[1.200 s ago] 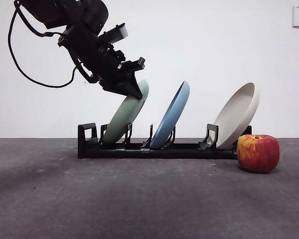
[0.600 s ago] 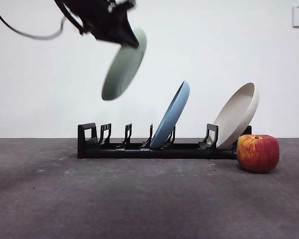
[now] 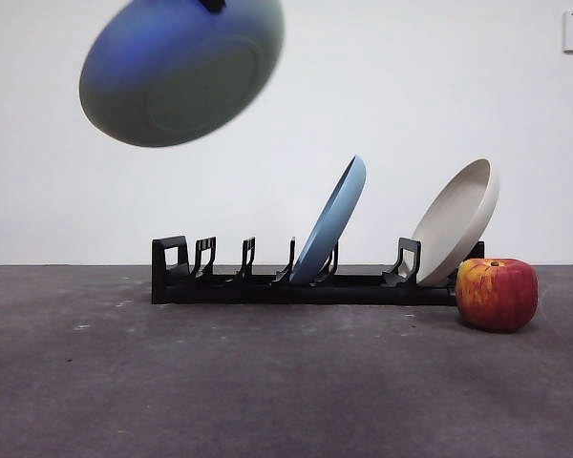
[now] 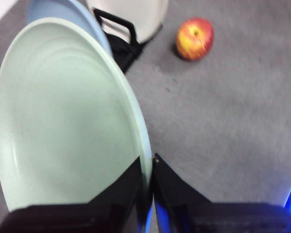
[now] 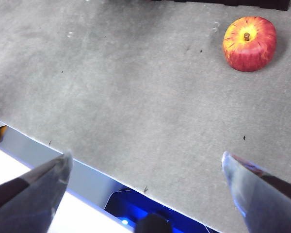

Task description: Take the green plate from the plate rack,put the plate on the table,take the apple from the table,put the apple in the plate

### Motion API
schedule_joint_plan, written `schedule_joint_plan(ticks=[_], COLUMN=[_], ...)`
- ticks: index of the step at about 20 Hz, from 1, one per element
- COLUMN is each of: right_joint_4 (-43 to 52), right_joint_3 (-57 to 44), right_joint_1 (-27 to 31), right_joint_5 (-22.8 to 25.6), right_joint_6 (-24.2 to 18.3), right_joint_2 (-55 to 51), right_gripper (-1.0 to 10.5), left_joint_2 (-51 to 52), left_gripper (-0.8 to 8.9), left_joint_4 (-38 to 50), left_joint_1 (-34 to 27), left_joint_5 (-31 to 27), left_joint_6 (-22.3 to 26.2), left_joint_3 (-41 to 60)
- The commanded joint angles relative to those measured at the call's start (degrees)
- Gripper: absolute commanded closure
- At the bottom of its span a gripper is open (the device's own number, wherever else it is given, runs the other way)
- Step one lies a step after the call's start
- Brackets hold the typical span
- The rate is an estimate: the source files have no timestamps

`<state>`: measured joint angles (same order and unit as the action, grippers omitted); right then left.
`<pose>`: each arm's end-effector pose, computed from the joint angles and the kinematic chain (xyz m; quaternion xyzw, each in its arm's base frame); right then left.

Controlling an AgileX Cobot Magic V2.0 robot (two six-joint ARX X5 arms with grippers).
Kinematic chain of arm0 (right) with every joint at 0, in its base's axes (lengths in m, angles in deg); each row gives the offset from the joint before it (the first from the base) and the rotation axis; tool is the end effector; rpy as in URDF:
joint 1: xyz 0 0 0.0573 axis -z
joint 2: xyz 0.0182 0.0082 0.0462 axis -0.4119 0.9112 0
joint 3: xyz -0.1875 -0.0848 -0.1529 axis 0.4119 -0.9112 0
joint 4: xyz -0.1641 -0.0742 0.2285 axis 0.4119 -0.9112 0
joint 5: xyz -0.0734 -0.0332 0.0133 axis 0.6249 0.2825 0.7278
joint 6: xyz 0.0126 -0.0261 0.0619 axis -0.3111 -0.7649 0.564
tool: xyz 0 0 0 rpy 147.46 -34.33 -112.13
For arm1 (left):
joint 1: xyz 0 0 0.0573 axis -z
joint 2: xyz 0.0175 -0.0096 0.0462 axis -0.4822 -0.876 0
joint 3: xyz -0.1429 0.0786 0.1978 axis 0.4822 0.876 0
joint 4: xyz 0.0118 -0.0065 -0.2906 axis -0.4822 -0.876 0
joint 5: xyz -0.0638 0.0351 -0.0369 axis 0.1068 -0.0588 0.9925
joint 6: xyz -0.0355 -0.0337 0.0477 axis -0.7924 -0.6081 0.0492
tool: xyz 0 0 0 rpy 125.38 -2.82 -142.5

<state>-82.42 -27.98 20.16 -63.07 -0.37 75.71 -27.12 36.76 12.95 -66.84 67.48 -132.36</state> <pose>0.1567 0.0356 0.3006 0.0518 0.3978 0.2713 0.8749 0.2432 -0.2167 0.3593 0.2814 0.2974 -0.3796 0.8297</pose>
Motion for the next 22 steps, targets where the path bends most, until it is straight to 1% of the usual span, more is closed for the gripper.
schedule_joint_plan(ticks=[1,3,5,6,10,12,14,16,19,22], right_joint_4=[0.3,0.3,0.3,0.3,0.3,0.3,0.2,0.2,0.2,0.2], right_joint_3=[0.1,0.1,0.1,0.1,0.1,0.1,0.1,0.1,0.1,0.1], right_joint_1=[-0.2,-0.2,-0.2,-0.2,-0.2,-0.2,-0.2,-0.2,-0.2,-0.2], right_joint_5=[0.0,0.0,-0.1,-0.1,-0.1,-0.1,-0.1,-0.1,-0.2,-0.1], right_joint_6=[0.2,0.2,0.4,0.4,0.4,0.4,0.4,0.4,0.4,0.4], right_joint_2=[-0.1,-0.1,-0.1,-0.1,-0.1,-0.1,-0.1,-0.1,-0.1,-0.1], right_gripper=[2.3,2.3,2.3,2.3,2.3,2.3,2.3,2.3,2.3,2.3], left_joint_2=[-0.3,-0.5,-1.6,-2.4,-6.4,-9.6,-12.9,-16.0,-19.8,-22.3], left_gripper=[8.19,8.19,8.19,8.19,8.19,8.19,8.19,8.19,8.19,8.21], left_joint_4=[2.8,6.7,12.5,15.3,24.8,27.7,30.1,31.9,35.2,35.8], left_joint_1=[4.9,8.3,11.6,13.2,18.0,19.0,19.5,20.2,20.5,20.5], left_joint_5=[-3.9,-6.9,-9.2,-11.5,-16.7,-18.8,-19.0,-20.8,-21.8,-21.3], left_joint_6=[0.2,0.2,0.3,0.5,2.2,3.6,4.3,5.5,5.9,5.7], left_joint_3=[5.3,11.7,18.6,21.4,28.6,29.7,29.9,29.9,29.9,29.9])
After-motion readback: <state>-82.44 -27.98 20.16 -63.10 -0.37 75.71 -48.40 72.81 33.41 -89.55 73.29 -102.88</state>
